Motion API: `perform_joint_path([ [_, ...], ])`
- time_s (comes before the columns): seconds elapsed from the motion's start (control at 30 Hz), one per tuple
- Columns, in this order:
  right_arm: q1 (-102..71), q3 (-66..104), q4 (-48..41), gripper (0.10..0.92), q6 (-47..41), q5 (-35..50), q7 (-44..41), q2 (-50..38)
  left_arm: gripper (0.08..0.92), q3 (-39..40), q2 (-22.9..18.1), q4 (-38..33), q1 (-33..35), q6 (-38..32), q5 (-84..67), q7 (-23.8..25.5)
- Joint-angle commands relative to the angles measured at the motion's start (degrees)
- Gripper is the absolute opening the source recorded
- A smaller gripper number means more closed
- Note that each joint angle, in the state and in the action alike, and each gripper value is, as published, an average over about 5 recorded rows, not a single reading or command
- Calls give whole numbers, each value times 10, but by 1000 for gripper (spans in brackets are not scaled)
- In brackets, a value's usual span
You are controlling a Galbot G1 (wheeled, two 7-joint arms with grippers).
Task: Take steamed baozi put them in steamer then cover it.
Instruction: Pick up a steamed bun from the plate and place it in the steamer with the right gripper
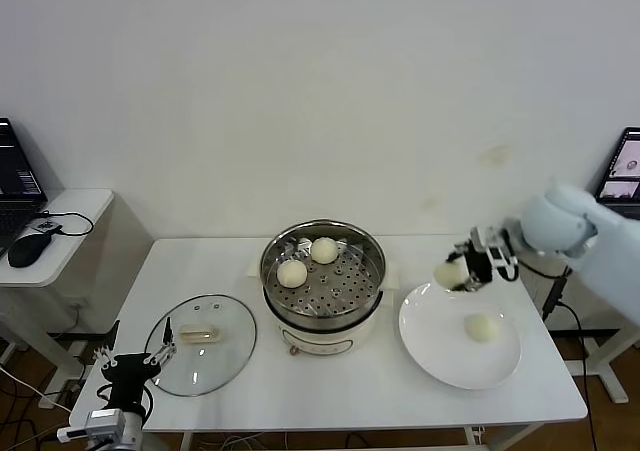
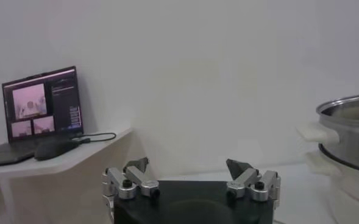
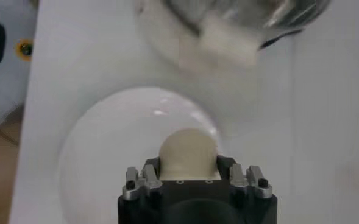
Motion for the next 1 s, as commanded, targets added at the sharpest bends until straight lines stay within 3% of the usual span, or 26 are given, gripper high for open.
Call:
perform_joint_path([
  [0.03,172,-114,-1,585,-16,75,23,136,823,-5,0,2,1,0,-1,0],
  [0.5,102,-172,-88,585,85,62,43,309,823,-27,-3,-2,8,-1,-9,0],
  [1.0,65,-217,-142,593,230,-64,39,361,823,-30,-7,6,5,-3,-10,-1],
])
